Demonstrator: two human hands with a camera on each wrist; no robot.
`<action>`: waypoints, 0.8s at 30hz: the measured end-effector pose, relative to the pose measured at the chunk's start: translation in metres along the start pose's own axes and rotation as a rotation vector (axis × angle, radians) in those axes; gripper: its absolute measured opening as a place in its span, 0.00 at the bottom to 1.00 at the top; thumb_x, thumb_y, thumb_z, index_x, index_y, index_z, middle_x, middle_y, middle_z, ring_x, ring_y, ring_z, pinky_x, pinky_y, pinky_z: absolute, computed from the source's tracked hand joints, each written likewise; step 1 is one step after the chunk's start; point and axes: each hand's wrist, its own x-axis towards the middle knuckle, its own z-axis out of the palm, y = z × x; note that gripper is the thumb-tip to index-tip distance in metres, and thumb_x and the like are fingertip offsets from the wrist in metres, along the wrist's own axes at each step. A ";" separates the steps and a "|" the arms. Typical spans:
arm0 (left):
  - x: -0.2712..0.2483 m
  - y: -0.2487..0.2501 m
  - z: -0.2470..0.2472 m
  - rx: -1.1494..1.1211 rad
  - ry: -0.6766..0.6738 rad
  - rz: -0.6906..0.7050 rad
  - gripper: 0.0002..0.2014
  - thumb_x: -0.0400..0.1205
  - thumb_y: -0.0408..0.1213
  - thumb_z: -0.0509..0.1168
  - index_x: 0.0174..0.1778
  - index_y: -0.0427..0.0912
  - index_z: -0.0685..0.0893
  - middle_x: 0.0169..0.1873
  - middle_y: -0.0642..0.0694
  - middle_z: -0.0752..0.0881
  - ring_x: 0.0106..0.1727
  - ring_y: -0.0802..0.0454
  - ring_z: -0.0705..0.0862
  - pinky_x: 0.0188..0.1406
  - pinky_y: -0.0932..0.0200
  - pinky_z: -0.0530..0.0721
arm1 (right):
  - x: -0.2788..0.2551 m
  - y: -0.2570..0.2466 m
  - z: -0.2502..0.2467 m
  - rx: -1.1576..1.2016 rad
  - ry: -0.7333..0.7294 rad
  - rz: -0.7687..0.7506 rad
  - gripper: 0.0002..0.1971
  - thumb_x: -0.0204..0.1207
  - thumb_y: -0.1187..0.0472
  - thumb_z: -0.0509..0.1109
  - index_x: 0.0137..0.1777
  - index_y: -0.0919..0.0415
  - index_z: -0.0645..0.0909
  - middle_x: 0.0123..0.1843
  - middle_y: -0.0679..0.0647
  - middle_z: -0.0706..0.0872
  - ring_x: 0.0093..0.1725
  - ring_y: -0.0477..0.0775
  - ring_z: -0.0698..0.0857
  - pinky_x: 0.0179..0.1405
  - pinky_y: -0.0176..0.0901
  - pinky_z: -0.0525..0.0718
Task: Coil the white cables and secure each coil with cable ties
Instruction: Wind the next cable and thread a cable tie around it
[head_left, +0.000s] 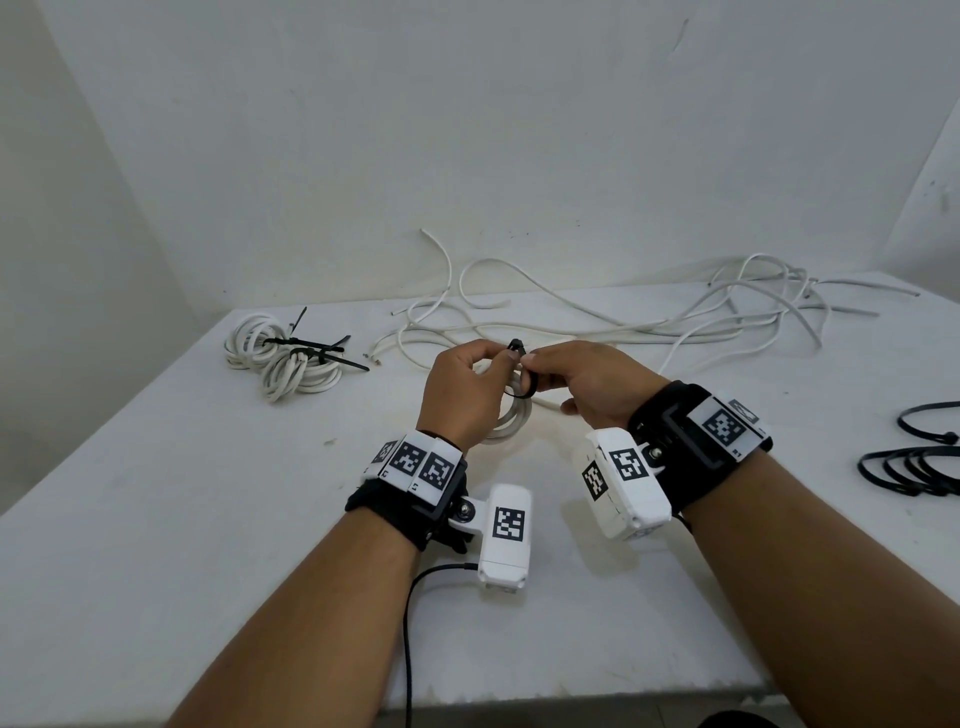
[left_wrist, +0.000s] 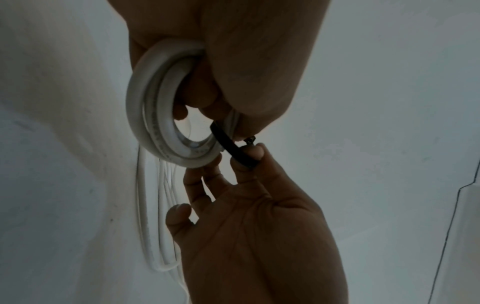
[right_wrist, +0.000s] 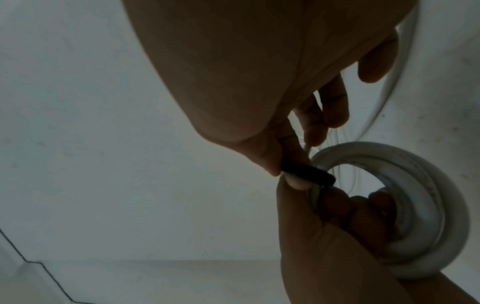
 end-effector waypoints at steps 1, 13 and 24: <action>0.000 0.000 0.000 0.003 -0.006 0.000 0.09 0.81 0.41 0.66 0.40 0.44 0.90 0.31 0.52 0.88 0.33 0.62 0.82 0.39 0.59 0.75 | 0.000 0.001 0.000 -0.002 -0.012 -0.001 0.14 0.84 0.51 0.62 0.38 0.50 0.83 0.45 0.41 0.88 0.69 0.58 0.81 0.45 0.45 0.71; 0.000 0.002 -0.005 0.157 -0.065 0.126 0.09 0.82 0.43 0.66 0.44 0.50 0.92 0.37 0.56 0.91 0.42 0.60 0.87 0.44 0.62 0.82 | 0.000 0.001 -0.002 0.119 0.010 0.036 0.18 0.81 0.52 0.65 0.29 0.48 0.86 0.47 0.46 0.88 0.63 0.55 0.85 0.46 0.47 0.73; 0.001 0.002 -0.014 0.086 -0.071 0.151 0.10 0.83 0.38 0.66 0.38 0.48 0.90 0.27 0.58 0.86 0.28 0.65 0.81 0.28 0.71 0.75 | -0.015 -0.007 0.000 -0.014 -0.012 -0.037 0.14 0.81 0.47 0.69 0.50 0.54 0.91 0.51 0.38 0.91 0.51 0.40 0.82 0.45 0.38 0.73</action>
